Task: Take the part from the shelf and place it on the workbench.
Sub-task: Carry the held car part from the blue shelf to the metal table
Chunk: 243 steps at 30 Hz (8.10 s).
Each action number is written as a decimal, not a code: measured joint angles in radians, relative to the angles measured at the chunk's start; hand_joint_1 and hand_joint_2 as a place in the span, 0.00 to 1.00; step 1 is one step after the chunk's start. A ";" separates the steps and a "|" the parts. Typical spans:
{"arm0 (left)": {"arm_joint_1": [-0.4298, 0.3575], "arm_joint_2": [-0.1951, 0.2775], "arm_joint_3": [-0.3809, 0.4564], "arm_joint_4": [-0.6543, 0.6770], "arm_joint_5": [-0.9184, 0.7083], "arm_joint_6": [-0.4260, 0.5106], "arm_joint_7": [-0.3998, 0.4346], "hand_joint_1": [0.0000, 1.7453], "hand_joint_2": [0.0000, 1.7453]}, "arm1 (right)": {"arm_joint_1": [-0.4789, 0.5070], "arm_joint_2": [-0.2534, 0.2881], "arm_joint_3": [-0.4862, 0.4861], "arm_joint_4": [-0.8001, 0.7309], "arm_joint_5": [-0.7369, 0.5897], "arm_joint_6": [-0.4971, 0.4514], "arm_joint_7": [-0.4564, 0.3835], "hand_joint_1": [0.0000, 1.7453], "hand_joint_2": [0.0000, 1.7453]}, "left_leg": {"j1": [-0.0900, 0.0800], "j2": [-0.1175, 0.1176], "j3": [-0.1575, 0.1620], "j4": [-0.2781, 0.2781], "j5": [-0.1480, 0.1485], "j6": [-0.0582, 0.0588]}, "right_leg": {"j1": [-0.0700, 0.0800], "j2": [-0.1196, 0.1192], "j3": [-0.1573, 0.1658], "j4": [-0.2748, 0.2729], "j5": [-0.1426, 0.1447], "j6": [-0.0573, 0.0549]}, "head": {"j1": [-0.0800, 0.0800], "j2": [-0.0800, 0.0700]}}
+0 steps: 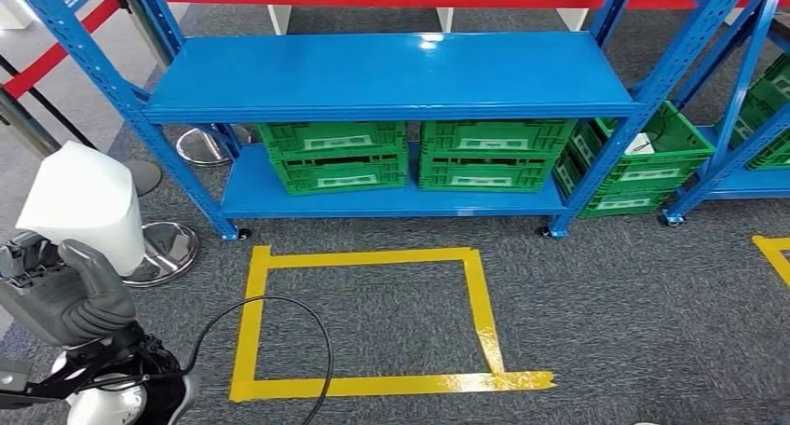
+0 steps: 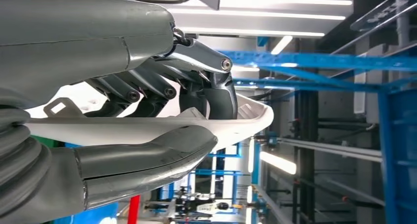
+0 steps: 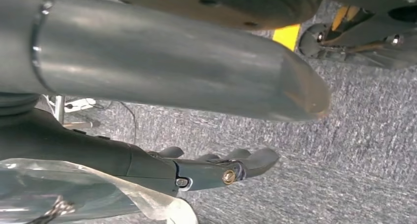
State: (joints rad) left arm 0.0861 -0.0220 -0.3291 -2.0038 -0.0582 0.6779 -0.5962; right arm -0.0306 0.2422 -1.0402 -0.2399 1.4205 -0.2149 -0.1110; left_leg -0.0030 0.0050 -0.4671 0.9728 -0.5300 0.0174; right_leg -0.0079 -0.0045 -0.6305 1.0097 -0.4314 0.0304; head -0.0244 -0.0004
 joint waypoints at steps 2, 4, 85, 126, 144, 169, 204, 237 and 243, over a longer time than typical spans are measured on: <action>0.000 0.000 0.000 0.000 0.001 0.000 0.000 1.00 1.00 | 0.001 0.000 0.000 0.000 0.000 0.000 0.000 0.00 0.00 | 0.004 0.004 -0.022 -0.005 0.024 0.015 | -0.001 0.003 -0.023 0.048 -0.064 0.009 | 0.004 0.000; 0.001 0.000 0.000 0.001 0.001 0.000 0.000 1.00 1.00 | 0.001 0.000 -0.001 0.000 0.000 0.000 0.000 0.00 0.00 | 0.002 0.006 -0.051 -0.002 0.045 0.022 | -0.002 0.003 -0.052 0.163 -0.163 0.013 | 0.007 0.000; 0.012 -0.014 0.051 0.038 -0.039 0.004 -0.056 1.00 1.00 | 0.013 -0.010 -0.058 -0.006 -0.014 0.125 -0.061 0.00 0.00 | 0.011 0.001 -0.181 0.212 0.016 -0.039 | -0.007 -0.064 0.110 -0.016 -0.080 -0.032 | -0.010 0.000; 0.000 -0.014 0.048 0.038 -0.042 0.004 -0.062 1.00 1.00 | 0.004 -0.018 -0.058 -0.005 -0.010 0.127 -0.062 0.00 0.00 | 0.001 -0.004 -0.119 0.029 0.085 0.020 | -0.007 -0.006 0.044 0.163 -0.207 0.012 | 0.000 0.000; -0.002 -0.007 0.045 0.039 -0.040 0.004 -0.056 1.00 1.00 | 0.008 -0.026 -0.059 -0.004 -0.007 0.126 -0.061 0.00 0.00 | 0.013 -0.015 -0.265 0.329 -0.036 -0.040 | -0.008 -0.041 0.109 -0.018 -0.081 -0.032 | -0.012 0.000; 0.004 -0.006 0.044 0.038 -0.041 0.004 -0.056 1.00 1.00 | 0.006 -0.031 -0.059 0.000 -0.005 0.127 -0.054 0.00 0.00 | 0.010 -0.114 -0.140 0.062 0.067 -0.021 | -0.012 0.062 0.092 -0.013 -0.073 -0.016 | 0.001 0.000; 0.010 -0.005 0.034 0.039 -0.043 0.004 -0.055 1.00 1.00 | 0.009 -0.034 -0.059 0.004 0.000 0.129 -0.052 0.00 0.00 | 0.007 -0.019 -0.258 0.301 -0.036 -0.031 | -0.004 -0.010 0.098 -0.012 -0.082 -0.035 | -0.002 0.000; 0.008 -0.001 0.021 0.040 -0.049 0.004 -0.053 1.00 1.00 | 0.002 -0.038 -0.059 0.009 0.002 0.128 -0.061 0.00 0.00 | 0.007 -0.010 -0.237 0.287 -0.015 -0.027 | -0.005 -0.058 0.091 -0.006 -0.082 -0.036 | -0.004 0.000; 0.007 0.000 0.021 0.040 -0.050 0.004 -0.053 1.00 1.00 | -0.002 -0.038 -0.059 0.010 0.002 0.128 -0.060 0.00 0.00 | -0.016 0.059 -0.120 0.048 0.062 0.004 | 0.005 -0.126 0.113 -0.009 -0.101 -0.015 | -0.003 0.000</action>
State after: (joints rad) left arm 0.0934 -0.0216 -0.3081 -1.9635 -0.1078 0.6817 -0.6494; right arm -0.0329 0.2040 -1.0990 -0.2300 1.4229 -0.0864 -0.1712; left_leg -0.0187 0.0644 -0.5867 1.0205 -0.4681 0.0211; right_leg -0.0025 -0.1305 -0.5173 1.0008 -0.5320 0.0157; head -0.0271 -0.0004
